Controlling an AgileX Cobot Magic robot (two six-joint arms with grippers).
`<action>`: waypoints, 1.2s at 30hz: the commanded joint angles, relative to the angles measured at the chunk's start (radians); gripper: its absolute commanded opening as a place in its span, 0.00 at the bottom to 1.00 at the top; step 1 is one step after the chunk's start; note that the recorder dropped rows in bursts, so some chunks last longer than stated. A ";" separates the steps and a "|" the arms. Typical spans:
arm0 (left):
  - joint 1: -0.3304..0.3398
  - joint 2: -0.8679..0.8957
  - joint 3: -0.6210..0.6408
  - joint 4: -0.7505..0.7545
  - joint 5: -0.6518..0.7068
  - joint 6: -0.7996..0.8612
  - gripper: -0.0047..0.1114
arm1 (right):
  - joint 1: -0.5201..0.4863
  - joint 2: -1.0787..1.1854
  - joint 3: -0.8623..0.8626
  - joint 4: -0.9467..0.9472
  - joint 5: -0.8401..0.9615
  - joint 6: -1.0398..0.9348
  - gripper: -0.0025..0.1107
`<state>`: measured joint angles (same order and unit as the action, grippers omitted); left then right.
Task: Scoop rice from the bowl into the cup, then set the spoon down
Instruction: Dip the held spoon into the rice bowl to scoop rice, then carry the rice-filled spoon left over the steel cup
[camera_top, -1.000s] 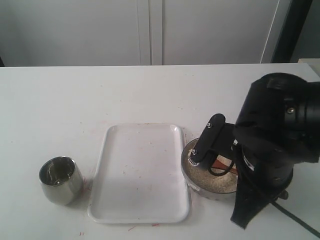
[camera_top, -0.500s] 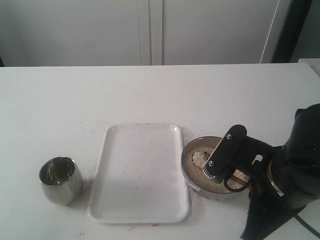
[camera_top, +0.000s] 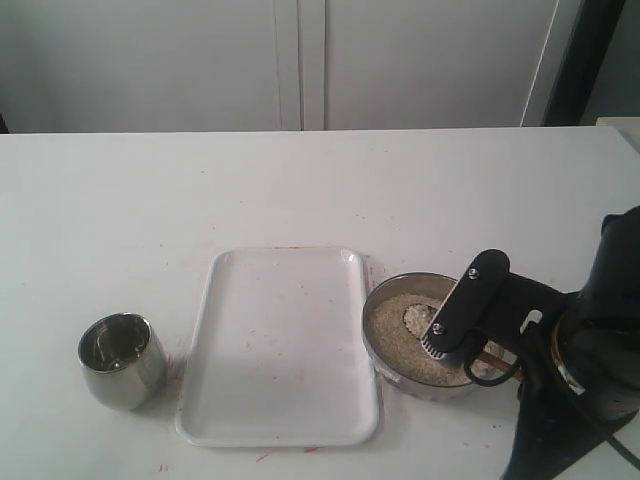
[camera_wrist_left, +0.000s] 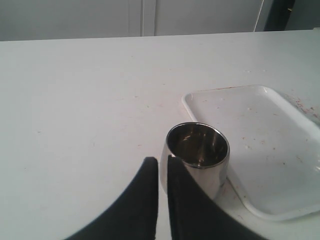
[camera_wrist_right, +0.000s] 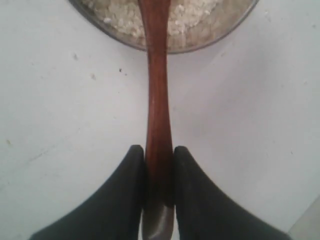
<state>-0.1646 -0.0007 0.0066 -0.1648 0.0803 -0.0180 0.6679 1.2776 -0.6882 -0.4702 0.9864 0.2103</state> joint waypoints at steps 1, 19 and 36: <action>-0.007 0.001 -0.007 -0.008 -0.004 -0.001 0.16 | -0.010 -0.008 -0.037 -0.001 0.065 -0.001 0.02; -0.007 0.001 -0.007 -0.008 -0.004 -0.001 0.16 | 0.272 0.257 -0.581 0.077 0.223 -0.070 0.02; -0.007 0.001 -0.007 -0.008 -0.004 -0.001 0.16 | 0.402 0.644 -0.908 0.051 0.223 -0.075 0.02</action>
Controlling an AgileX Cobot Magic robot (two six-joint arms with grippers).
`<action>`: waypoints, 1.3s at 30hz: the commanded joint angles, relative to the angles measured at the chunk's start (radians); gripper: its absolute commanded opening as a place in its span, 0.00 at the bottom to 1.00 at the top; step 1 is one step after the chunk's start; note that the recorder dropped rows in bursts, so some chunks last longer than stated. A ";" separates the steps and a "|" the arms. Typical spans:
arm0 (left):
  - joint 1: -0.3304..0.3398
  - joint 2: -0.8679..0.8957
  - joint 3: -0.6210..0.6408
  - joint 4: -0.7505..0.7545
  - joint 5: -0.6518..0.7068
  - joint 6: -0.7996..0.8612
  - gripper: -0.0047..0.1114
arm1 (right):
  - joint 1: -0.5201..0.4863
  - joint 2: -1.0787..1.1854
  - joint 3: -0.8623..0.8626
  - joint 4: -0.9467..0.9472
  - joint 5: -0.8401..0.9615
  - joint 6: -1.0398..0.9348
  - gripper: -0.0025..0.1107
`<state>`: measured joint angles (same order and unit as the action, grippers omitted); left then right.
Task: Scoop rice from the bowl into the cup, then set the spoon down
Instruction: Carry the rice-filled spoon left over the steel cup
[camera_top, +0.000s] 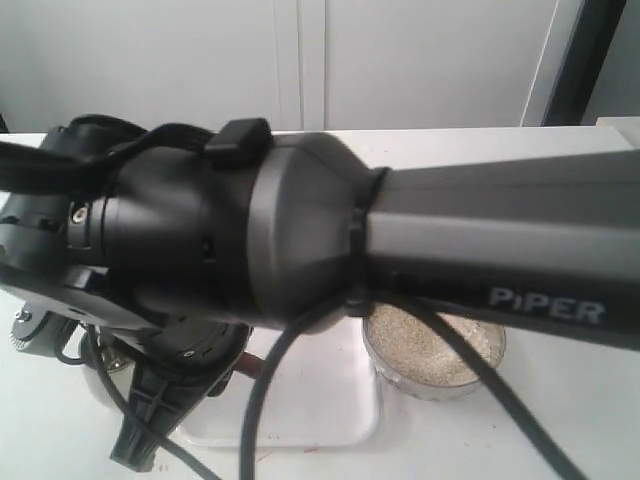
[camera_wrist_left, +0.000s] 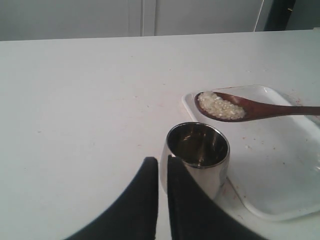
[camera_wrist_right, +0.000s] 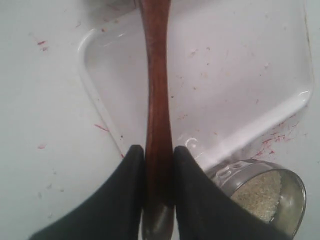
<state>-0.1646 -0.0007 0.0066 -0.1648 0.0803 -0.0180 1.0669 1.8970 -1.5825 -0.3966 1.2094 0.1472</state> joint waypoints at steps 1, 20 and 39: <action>-0.007 0.001 -0.007 -0.008 -0.004 -0.001 0.16 | 0.003 0.031 -0.013 -0.024 0.000 -0.012 0.02; -0.007 0.001 -0.007 -0.008 -0.004 -0.001 0.16 | 0.049 0.111 -0.013 -0.281 0.012 0.013 0.02; -0.007 0.001 -0.007 -0.008 -0.004 -0.001 0.16 | 0.088 0.117 0.008 -0.410 0.012 0.051 0.02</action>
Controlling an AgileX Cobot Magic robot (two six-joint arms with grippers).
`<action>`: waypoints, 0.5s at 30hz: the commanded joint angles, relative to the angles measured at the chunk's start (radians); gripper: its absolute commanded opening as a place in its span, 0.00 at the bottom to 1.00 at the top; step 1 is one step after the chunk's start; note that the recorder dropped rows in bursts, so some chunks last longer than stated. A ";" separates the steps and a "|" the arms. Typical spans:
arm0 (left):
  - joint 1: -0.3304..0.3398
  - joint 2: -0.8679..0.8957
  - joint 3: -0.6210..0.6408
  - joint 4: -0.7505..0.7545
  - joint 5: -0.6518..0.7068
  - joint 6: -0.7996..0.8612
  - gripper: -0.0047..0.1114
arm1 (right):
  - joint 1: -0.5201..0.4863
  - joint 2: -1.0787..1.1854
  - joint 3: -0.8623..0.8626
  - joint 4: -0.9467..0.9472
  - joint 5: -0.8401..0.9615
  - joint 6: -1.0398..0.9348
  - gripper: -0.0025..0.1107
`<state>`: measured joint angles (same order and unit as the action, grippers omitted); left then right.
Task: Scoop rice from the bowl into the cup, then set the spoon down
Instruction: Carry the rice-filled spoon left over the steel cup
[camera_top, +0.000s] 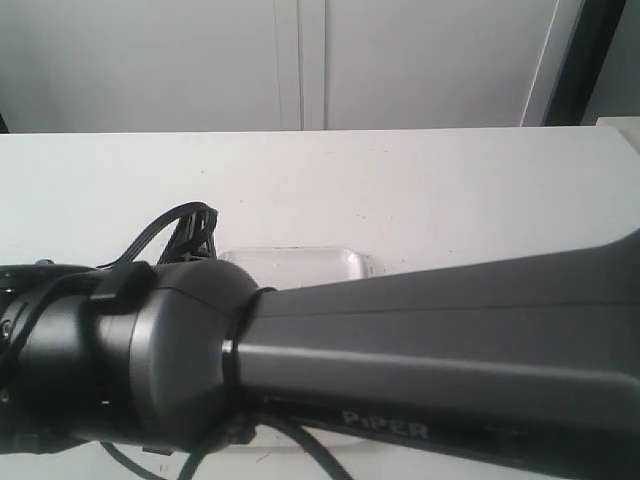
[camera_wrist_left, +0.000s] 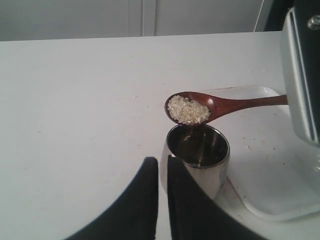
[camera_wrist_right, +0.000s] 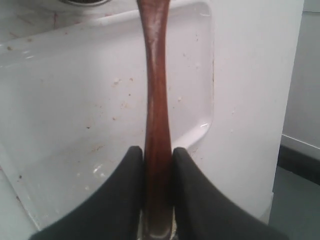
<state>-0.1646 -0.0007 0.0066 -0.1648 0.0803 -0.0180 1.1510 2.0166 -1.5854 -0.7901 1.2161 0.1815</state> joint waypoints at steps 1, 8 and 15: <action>-0.007 0.001 -0.007 -0.008 -0.004 -0.001 0.16 | 0.004 -0.005 0.023 -0.017 0.005 0.022 0.02; -0.007 0.001 -0.007 -0.008 -0.004 -0.001 0.16 | 0.004 -0.066 0.118 -0.036 0.005 0.100 0.02; -0.007 0.001 -0.007 -0.008 -0.004 -0.001 0.16 | 0.005 -0.075 0.132 -0.045 0.005 0.103 0.02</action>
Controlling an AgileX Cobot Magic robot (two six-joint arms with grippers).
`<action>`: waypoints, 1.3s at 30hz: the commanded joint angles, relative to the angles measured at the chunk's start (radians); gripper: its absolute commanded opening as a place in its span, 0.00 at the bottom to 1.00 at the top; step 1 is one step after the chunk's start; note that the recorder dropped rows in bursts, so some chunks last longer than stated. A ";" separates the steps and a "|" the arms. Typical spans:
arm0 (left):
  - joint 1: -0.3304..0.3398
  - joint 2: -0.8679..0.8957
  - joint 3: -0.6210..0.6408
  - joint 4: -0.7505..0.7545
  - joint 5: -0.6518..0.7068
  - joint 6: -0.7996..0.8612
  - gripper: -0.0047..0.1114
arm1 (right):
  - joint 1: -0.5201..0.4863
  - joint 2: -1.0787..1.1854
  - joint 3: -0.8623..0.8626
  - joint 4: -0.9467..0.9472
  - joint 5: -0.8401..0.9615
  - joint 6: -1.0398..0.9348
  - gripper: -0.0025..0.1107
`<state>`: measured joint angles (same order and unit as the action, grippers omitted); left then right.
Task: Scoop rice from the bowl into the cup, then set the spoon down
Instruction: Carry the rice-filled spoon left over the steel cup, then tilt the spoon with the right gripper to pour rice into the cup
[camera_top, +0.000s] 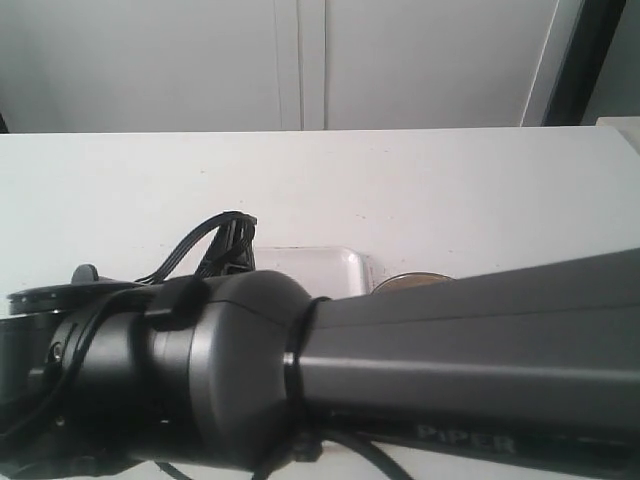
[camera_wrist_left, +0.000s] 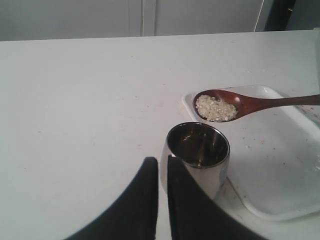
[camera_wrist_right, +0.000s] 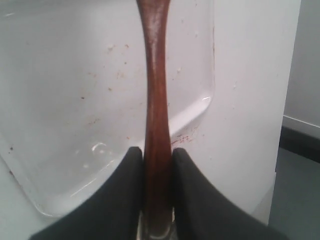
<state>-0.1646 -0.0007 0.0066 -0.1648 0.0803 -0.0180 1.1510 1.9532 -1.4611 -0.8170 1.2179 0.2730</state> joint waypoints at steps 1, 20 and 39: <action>-0.007 0.001 -0.007 -0.008 -0.004 -0.001 0.16 | 0.005 -0.012 0.008 -0.018 0.003 0.012 0.02; -0.007 0.001 -0.007 -0.008 -0.004 -0.001 0.16 | 0.005 -0.006 0.008 -0.127 -0.079 -0.008 0.02; -0.007 0.001 -0.007 -0.008 -0.004 -0.001 0.16 | 0.005 -0.006 0.101 -0.248 -0.152 0.071 0.02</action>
<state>-0.1646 -0.0007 0.0066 -0.1648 0.0803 -0.0180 1.1554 1.9524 -1.3639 -1.0294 1.0788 0.3297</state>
